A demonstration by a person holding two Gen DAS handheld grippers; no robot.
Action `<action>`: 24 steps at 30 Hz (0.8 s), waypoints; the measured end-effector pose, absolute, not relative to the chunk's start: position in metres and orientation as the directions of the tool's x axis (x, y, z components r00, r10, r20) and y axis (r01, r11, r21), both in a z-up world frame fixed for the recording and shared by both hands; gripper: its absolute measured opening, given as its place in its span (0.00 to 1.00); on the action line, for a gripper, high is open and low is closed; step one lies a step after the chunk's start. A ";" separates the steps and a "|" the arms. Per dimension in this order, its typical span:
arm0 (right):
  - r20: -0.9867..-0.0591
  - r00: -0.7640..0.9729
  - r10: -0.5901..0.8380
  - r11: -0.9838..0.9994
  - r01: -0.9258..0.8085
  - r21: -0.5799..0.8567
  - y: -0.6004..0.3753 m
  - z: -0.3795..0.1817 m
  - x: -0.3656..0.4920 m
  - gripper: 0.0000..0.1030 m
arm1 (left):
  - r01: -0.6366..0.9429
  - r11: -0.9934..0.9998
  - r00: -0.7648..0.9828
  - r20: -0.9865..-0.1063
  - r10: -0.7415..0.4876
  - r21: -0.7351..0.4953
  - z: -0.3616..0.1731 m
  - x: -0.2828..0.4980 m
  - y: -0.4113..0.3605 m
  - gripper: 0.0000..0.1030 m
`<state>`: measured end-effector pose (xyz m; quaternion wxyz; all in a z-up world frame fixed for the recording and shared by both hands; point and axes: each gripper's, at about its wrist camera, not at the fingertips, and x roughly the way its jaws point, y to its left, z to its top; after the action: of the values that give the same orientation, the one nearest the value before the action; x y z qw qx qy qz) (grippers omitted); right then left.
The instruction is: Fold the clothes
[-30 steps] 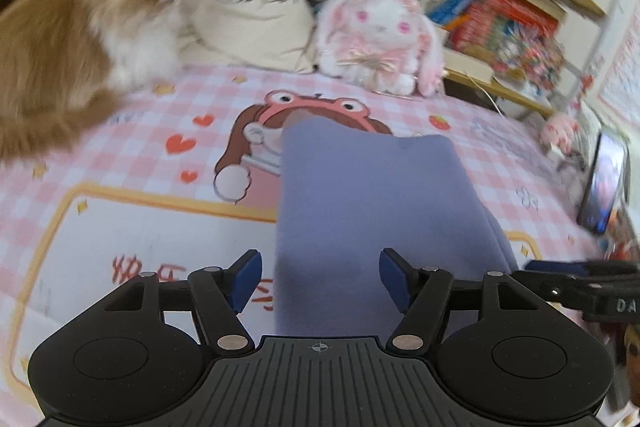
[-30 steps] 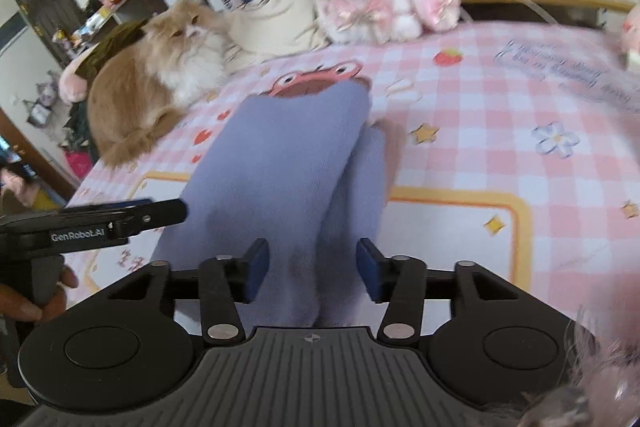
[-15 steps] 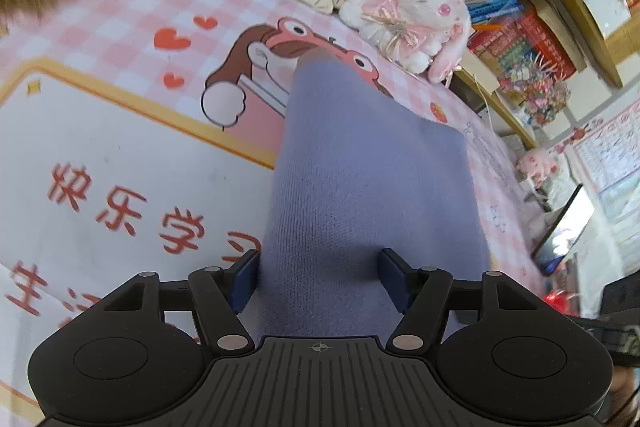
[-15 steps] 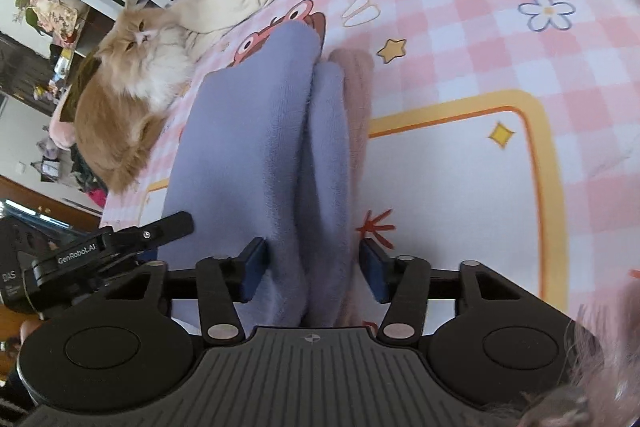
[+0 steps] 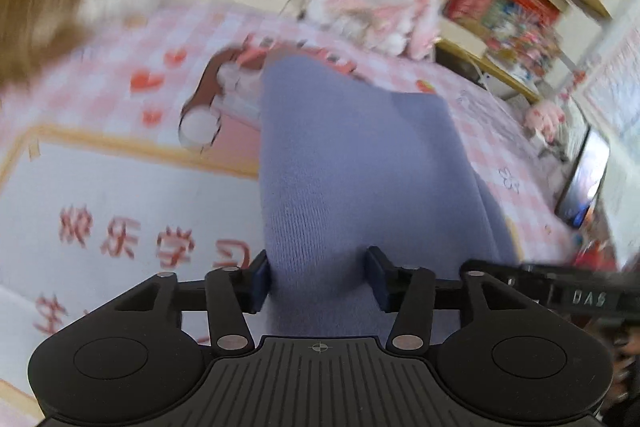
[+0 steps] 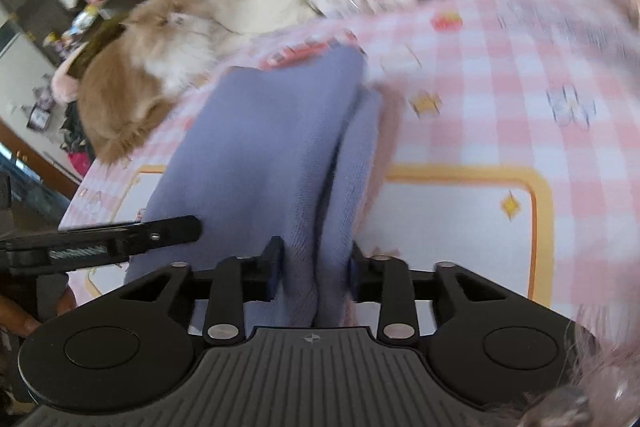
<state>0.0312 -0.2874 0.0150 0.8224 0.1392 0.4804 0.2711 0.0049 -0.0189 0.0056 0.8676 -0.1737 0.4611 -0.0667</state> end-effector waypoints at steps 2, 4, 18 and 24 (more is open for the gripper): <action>-0.718 0.367 0.591 0.806 -0.271 0.525 -0.293 0.009 0.038 0.47 | -0.062 0.910 0.552 -0.774 -0.312 -0.411 0.003 0.009 -0.007 0.55; -0.714 0.346 0.608 0.793 -0.235 0.562 -0.298 0.006 0.044 0.52 | -0.065 0.909 0.553 -0.774 -0.310 -0.411 0.004 0.012 -0.001 0.58; -0.704 0.339 0.624 0.780 -0.218 0.587 -0.284 0.006 0.054 0.31 | -0.048 0.867 0.535 -0.746 -0.397 -0.495 -0.015 0.020 -0.010 0.49; -0.675 0.439 0.593 0.805 -0.350 0.479 -0.278 0.022 0.031 0.25 | 0.048 0.921 0.616 -0.714 -0.333 -0.387 0.010 -0.002 -0.031 0.43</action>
<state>0.0311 -0.2783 0.0225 0.8373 0.1353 0.4487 0.2817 -0.0024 -0.0310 0.0103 0.8831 -0.1674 0.4249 -0.1079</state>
